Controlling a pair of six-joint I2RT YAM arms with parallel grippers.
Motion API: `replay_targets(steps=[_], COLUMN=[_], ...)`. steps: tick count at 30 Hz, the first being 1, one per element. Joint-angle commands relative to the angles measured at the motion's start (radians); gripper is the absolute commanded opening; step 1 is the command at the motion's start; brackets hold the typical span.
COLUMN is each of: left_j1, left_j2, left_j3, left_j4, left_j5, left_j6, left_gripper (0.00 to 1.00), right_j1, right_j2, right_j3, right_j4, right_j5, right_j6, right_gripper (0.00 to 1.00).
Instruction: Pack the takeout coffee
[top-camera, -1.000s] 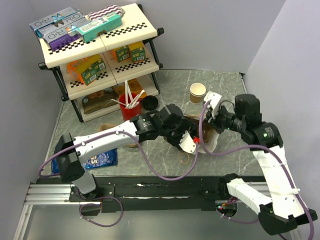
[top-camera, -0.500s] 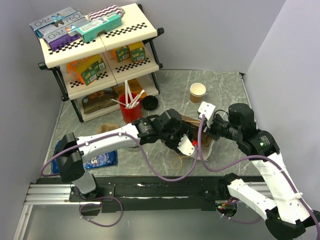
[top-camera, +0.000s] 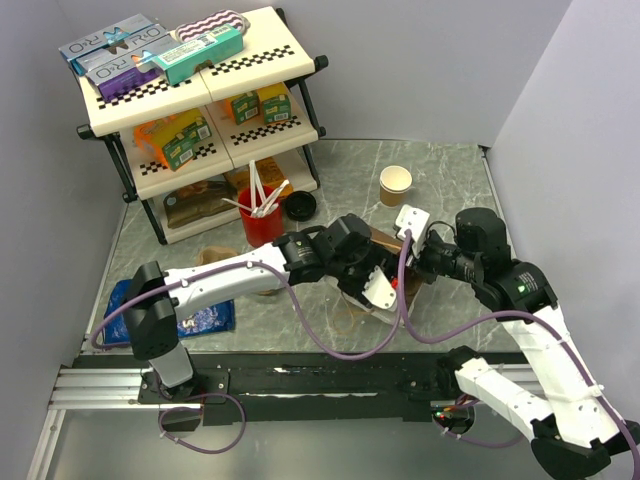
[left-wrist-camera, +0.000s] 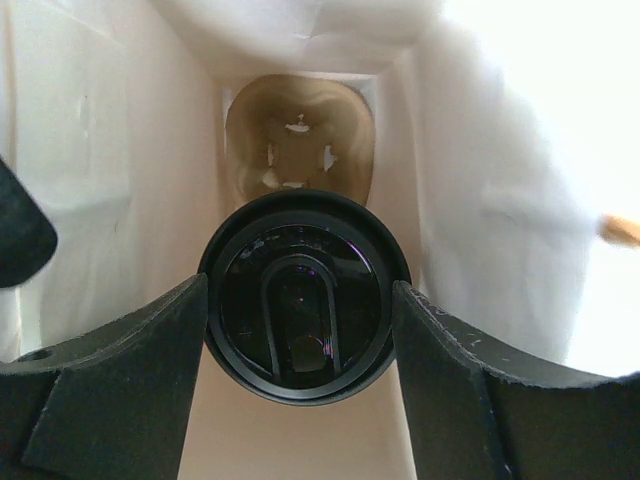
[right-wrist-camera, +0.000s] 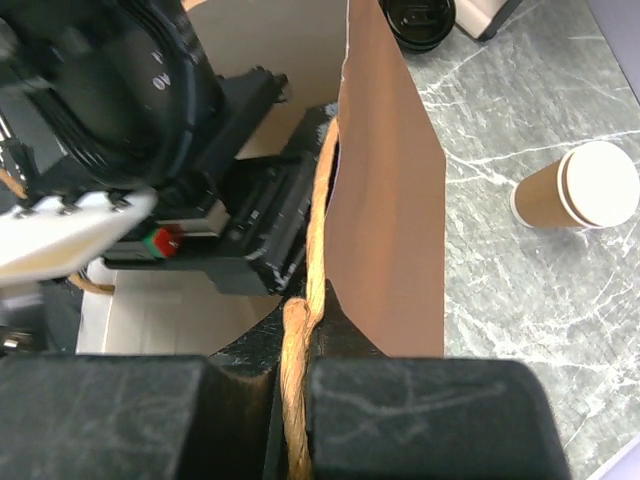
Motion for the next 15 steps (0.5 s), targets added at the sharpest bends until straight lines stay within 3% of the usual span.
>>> replay_targets(steps=[1, 10, 15], left_j1=[-0.006, -0.006, 0.000], left_j2=[0.031, 0.026, 0.003], left_j3=[0.055, -0.005, -0.024], left_j4=[0.008, 0.058, 0.042], left_j5=[0.019, -0.101, -0.066], left_j6=[0.009, 0.093, 0.117], left_gripper=[0.01, 0.01, 0.01], right_j1=[0.012, 0.010, 0.010], right_j2=[-0.022, -0.027, -0.030], right_j3=[-0.006, 0.005, 0.007], right_j4=[0.049, -0.003, -0.020], right_j5=[-0.043, -0.088, -0.117], right_j6=[0.026, -0.010, -0.027], right_gripper=[0.00, 0.00, 0.00])
